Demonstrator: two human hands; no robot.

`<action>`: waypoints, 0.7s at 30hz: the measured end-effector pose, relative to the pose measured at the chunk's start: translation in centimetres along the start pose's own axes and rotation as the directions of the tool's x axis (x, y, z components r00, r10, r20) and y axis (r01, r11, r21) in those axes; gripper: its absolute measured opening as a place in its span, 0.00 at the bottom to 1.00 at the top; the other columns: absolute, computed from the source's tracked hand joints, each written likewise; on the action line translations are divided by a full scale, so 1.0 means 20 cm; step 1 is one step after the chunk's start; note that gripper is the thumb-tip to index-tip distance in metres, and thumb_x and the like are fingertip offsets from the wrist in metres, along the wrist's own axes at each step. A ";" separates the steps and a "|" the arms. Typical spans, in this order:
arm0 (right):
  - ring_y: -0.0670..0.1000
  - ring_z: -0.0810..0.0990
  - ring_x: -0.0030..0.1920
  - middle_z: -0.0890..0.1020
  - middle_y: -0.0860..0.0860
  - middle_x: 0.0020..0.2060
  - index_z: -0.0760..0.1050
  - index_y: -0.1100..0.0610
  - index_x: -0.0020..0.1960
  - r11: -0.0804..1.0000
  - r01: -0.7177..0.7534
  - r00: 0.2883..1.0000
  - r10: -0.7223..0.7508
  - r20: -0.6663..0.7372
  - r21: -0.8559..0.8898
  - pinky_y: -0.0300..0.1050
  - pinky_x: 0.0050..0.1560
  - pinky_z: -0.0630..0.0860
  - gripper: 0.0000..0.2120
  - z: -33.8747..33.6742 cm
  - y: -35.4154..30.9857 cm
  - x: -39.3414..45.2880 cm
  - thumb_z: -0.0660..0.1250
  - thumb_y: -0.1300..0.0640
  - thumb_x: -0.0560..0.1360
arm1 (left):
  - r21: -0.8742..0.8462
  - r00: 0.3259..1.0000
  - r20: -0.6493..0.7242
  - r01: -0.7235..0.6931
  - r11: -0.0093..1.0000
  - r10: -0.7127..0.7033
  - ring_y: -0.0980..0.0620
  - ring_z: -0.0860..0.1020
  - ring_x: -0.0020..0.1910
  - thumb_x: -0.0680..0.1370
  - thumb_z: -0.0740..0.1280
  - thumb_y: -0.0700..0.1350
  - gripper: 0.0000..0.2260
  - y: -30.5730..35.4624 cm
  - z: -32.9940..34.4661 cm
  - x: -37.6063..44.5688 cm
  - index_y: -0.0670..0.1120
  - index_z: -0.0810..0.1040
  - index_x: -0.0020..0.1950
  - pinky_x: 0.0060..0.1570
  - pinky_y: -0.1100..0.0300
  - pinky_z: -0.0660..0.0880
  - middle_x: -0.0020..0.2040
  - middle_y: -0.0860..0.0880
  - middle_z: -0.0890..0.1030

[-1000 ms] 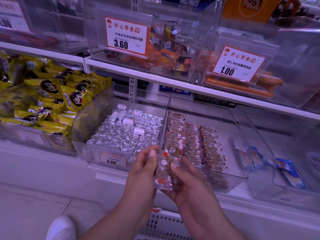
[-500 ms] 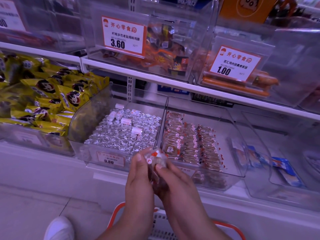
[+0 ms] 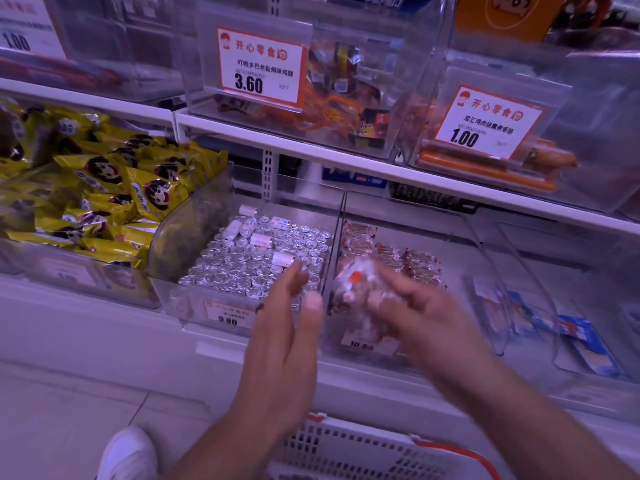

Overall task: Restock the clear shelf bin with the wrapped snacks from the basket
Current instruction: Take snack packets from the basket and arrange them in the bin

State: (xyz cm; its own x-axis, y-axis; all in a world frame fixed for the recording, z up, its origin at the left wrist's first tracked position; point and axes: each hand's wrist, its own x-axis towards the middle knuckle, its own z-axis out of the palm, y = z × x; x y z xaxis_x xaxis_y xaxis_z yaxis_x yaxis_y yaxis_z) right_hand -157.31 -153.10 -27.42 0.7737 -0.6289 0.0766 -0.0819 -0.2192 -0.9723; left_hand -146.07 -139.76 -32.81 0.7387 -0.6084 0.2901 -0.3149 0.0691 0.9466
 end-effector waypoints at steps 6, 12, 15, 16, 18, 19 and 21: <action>0.47 0.77 0.55 0.79 0.56 0.58 0.64 0.52 0.76 0.626 0.229 0.966 -0.052 0.253 -0.746 0.35 0.55 0.72 0.26 -0.17 0.12 0.32 0.65 0.55 0.80 | -0.001 0.986 -0.106 0.126 0.992 -0.126 0.66 0.72 0.63 0.82 0.57 0.59 0.13 -0.07 -0.03 0.11 0.61 0.74 0.65 0.66 0.53 0.70 0.62 0.66 0.76; 0.54 0.64 0.69 0.69 0.52 0.67 0.67 0.50 0.75 0.379 0.293 0.921 0.134 0.365 -0.878 0.48 0.71 0.62 0.29 -0.16 0.23 0.47 0.69 0.47 0.76 | 0.116 0.992 -0.057 0.119 0.986 -0.113 0.61 0.72 0.61 0.78 0.55 0.61 0.16 -0.08 -0.01 0.12 0.63 0.73 0.63 0.62 0.52 0.70 0.60 0.64 0.75; 0.54 0.62 0.68 0.69 0.51 0.66 0.67 0.46 0.75 0.255 0.364 0.905 0.129 0.404 -0.896 0.50 0.71 0.62 0.31 -0.18 0.21 0.48 0.70 0.44 0.74 | 0.140 0.992 -0.053 0.118 0.983 -0.112 0.56 0.73 0.60 0.77 0.56 0.61 0.16 -0.07 -0.01 0.12 0.63 0.74 0.62 0.62 0.50 0.70 0.59 0.60 0.76; 0.53 0.64 0.67 0.69 0.51 0.64 0.68 0.46 0.74 0.226 0.382 0.903 0.114 0.414 -0.896 0.49 0.69 0.64 0.30 -0.19 0.21 0.48 0.70 0.43 0.74 | 0.144 0.992 -0.054 0.120 0.982 -0.114 0.54 0.73 0.58 0.77 0.56 0.60 0.16 -0.06 -0.01 0.12 0.63 0.74 0.62 0.62 0.49 0.71 0.58 0.58 0.76; 0.53 0.69 0.63 0.70 0.51 0.60 0.72 0.47 0.71 0.174 0.416 0.897 0.084 0.434 -0.893 0.47 0.64 0.69 0.27 -0.20 0.20 0.46 0.69 0.42 0.74 | 0.152 0.991 -0.055 0.125 0.980 -0.118 0.51 0.75 0.54 0.77 0.57 0.60 0.16 -0.05 -0.01 0.12 0.62 0.75 0.62 0.61 0.46 0.72 0.53 0.56 0.77; 0.52 0.72 0.62 0.70 0.51 0.58 0.75 0.48 0.68 0.159 0.426 0.894 0.079 0.441 -0.891 0.46 0.62 0.72 0.25 -0.21 0.20 0.45 0.69 0.41 0.74 | 0.156 0.991 -0.053 0.128 0.979 -0.122 0.50 0.75 0.51 0.77 0.57 0.60 0.16 -0.04 -0.02 0.12 0.62 0.75 0.62 0.60 0.46 0.73 0.49 0.55 0.76; 0.52 0.75 0.60 0.73 0.51 0.57 0.77 0.50 0.65 0.148 0.428 0.893 0.080 0.442 -0.892 0.47 0.60 0.74 0.23 -0.22 0.19 0.44 0.68 0.39 0.74 | 0.161 0.990 -0.044 0.136 0.978 -0.131 0.49 0.74 0.47 0.76 0.57 0.60 0.17 -0.04 -0.02 0.12 0.62 0.74 0.63 0.58 0.44 0.73 0.45 0.56 0.73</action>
State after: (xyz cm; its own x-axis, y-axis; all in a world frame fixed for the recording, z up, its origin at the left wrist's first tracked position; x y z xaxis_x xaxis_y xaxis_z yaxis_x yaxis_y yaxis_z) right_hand -153.55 -162.81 -29.43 0.9624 -0.2496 -0.1070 -0.2411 -0.9666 0.0863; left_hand -143.85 -140.86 -32.80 0.7992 -0.5765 0.1700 -0.3031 -0.1423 0.9423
